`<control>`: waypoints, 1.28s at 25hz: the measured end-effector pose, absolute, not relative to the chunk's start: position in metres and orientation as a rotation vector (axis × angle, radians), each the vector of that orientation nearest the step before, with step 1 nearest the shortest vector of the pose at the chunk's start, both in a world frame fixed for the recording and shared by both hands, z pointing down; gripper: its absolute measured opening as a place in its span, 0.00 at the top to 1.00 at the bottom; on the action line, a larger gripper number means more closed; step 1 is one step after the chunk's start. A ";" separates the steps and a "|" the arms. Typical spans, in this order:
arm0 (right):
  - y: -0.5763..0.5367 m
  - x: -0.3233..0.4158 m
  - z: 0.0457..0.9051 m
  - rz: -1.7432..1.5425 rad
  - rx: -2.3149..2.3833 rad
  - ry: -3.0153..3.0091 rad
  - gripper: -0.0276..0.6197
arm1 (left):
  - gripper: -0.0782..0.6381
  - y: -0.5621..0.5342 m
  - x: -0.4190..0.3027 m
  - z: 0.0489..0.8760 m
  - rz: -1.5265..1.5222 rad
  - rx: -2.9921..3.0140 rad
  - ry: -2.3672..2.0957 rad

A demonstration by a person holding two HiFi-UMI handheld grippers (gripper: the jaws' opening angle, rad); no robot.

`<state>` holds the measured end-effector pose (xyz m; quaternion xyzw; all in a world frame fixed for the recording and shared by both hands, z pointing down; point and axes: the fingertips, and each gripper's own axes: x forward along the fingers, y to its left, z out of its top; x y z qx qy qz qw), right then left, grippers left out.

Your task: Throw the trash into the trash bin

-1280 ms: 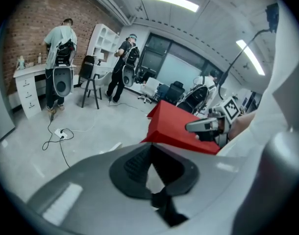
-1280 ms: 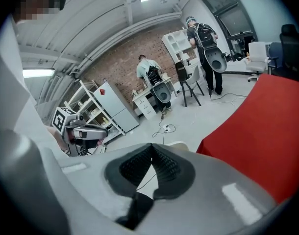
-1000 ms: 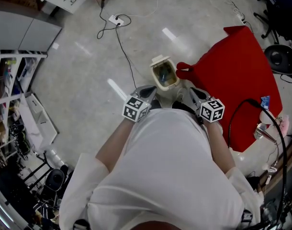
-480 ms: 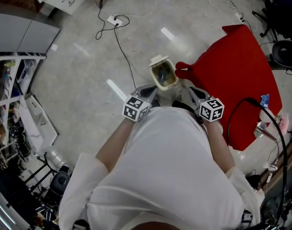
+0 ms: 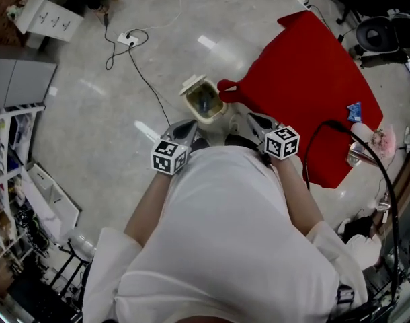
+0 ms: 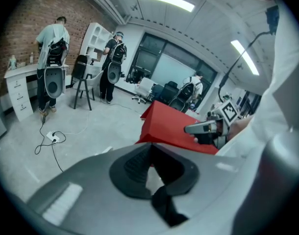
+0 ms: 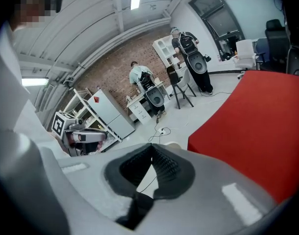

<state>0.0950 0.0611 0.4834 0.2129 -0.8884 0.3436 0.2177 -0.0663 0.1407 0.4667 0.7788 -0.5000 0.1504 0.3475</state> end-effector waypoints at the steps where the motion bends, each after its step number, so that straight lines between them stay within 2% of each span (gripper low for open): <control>1: 0.058 0.102 0.485 0.954 0.603 -2.460 0.95 | 0.88 0.138 -0.063 0.467 0.390 2.020 -1.298; 7: 0.035 0.157 0.493 0.960 0.724 -2.434 0.95 | 0.88 0.122 -0.043 0.472 0.407 2.015 -1.289; 14: -0.002 0.239 0.505 0.968 0.887 -2.371 0.88 | 0.88 0.097 -0.014 0.477 0.428 2.018 -1.274; 32: -0.109 0.450 0.535 0.866 1.334 -2.123 0.80 | 0.88 0.067 0.025 0.497 0.520 1.971 -1.246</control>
